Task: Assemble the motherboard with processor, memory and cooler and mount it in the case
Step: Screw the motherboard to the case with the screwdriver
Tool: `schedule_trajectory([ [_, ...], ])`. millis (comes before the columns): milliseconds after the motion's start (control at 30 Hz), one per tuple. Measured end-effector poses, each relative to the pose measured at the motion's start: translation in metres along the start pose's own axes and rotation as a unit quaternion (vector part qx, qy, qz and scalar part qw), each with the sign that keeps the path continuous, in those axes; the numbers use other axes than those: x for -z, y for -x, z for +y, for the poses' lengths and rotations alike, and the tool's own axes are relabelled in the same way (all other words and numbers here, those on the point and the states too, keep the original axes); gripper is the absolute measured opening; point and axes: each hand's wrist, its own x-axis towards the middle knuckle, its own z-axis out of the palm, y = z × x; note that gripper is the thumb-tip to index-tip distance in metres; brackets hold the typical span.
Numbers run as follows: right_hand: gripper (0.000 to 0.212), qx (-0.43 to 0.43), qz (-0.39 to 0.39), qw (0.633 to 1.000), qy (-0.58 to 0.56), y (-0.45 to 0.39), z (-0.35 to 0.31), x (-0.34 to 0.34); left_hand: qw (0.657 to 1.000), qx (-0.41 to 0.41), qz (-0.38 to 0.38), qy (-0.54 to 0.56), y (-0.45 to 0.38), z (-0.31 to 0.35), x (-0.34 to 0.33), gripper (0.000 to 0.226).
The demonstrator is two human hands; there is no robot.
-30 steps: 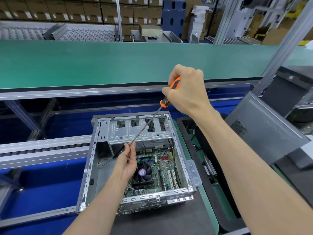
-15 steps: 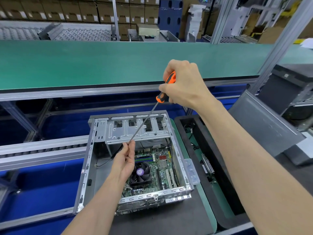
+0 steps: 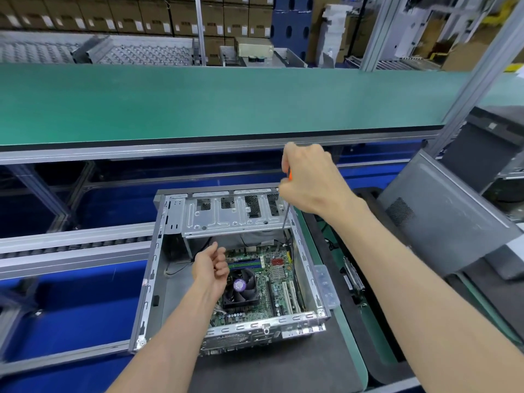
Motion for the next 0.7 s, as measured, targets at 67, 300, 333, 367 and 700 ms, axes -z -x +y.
schedule_trajectory([
  [67,0.020,0.002,-0.015,1.000,0.016,0.005,0.003,-0.010,1.000,0.013,-0.012,-0.001,-0.003,0.000,0.002,0.032],
  [300,0.020,-0.012,-0.037,0.998,0.041,0.015,0.013,-0.028,1.000,0.012,-0.007,-0.024,-0.006,-0.002,0.003,0.037],
  [333,0.020,-0.015,-0.035,0.998,0.041,0.015,0.014,-0.028,1.000,0.013,-0.007,-0.022,-0.007,-0.003,0.003,0.037],
  [367,0.020,-0.017,-0.032,0.999,0.040,0.014,0.015,-0.029,1.000,0.012,-0.007,-0.021,-0.007,-0.003,0.003,0.038],
  [700,0.020,-0.022,-0.030,0.999,0.038,0.013,0.018,-0.028,1.000,0.010,-0.014,-0.024,-0.008,-0.004,0.003,0.038],
])
